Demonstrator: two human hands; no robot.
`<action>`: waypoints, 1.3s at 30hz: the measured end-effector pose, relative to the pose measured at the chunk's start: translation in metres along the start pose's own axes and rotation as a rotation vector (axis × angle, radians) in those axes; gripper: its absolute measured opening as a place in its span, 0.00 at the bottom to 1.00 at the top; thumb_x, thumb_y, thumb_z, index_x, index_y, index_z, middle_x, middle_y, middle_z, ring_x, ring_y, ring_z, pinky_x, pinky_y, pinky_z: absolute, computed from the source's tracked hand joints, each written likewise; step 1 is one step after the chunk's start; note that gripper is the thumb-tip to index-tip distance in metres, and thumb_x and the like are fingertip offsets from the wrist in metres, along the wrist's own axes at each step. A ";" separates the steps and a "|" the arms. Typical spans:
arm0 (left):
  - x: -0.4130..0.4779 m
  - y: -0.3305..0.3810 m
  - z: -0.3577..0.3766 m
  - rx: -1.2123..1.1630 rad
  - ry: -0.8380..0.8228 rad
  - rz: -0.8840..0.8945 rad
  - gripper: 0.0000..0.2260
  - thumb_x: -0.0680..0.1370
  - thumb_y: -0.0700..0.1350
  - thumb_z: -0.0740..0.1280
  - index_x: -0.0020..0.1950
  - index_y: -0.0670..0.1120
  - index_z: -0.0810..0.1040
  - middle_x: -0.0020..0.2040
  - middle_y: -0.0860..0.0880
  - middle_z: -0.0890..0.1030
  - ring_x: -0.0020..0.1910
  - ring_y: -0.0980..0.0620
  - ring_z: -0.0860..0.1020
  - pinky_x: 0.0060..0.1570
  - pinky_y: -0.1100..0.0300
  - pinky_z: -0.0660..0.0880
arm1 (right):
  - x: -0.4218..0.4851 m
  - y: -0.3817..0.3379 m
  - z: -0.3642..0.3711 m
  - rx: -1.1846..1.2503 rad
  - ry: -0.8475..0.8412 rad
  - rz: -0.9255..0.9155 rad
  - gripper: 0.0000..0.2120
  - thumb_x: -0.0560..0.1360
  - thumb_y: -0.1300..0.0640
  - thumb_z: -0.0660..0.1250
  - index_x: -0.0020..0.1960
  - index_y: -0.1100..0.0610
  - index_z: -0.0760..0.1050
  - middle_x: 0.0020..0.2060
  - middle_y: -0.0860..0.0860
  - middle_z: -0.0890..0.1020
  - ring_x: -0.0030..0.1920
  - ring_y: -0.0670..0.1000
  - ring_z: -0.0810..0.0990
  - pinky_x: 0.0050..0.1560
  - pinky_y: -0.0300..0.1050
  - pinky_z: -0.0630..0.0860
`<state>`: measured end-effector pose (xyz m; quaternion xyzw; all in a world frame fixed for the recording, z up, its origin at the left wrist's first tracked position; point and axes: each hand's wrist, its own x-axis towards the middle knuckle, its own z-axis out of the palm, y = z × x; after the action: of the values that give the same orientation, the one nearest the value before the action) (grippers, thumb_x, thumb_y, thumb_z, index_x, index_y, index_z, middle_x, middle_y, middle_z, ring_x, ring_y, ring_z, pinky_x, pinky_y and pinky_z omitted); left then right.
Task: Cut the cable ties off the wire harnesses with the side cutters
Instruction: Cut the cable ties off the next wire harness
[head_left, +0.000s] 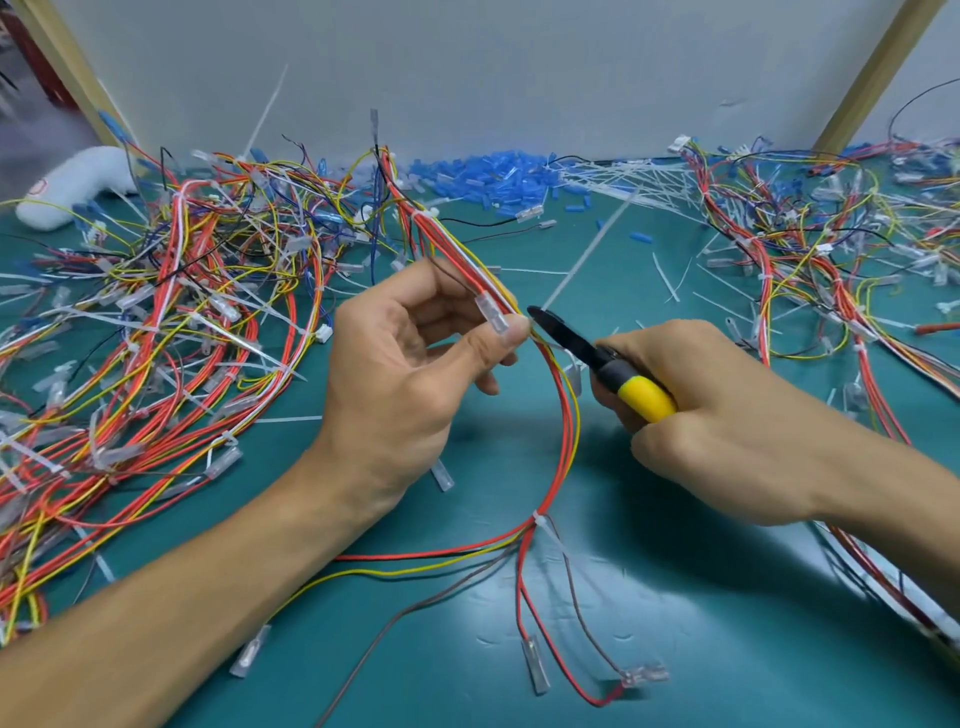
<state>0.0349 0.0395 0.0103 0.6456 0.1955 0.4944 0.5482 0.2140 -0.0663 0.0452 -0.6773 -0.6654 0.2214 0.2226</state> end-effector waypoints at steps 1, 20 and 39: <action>0.000 0.000 0.000 0.003 -0.004 0.001 0.08 0.73 0.36 0.73 0.47 0.34 0.77 0.36 0.49 0.80 0.33 0.49 0.79 0.29 0.57 0.75 | -0.001 0.001 -0.001 -0.001 0.003 0.000 0.09 0.57 0.62 0.57 0.37 0.59 0.60 0.29 0.51 0.60 0.32 0.49 0.55 0.30 0.49 0.53; -0.004 0.007 -0.004 -0.035 -0.463 -0.417 0.08 0.77 0.44 0.66 0.44 0.40 0.81 0.38 0.41 0.84 0.31 0.43 0.78 0.32 0.56 0.75 | 0.001 -0.001 0.007 0.198 0.047 0.036 0.10 0.55 0.63 0.60 0.33 0.57 0.60 0.26 0.47 0.61 0.30 0.50 0.57 0.31 0.53 0.56; 0.002 0.010 -0.007 -0.349 -0.553 -0.578 0.16 0.76 0.39 0.69 0.63 0.39 0.76 0.38 0.42 0.81 0.21 0.52 0.75 0.22 0.64 0.73 | 0.016 0.021 0.001 0.244 0.330 0.050 0.12 0.56 0.62 0.63 0.39 0.55 0.72 0.29 0.48 0.72 0.33 0.54 0.68 0.34 0.55 0.68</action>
<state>0.0272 0.0412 0.0197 0.5701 0.1276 0.1549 0.7967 0.2307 -0.0506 0.0321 -0.6887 -0.5712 0.1917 0.4034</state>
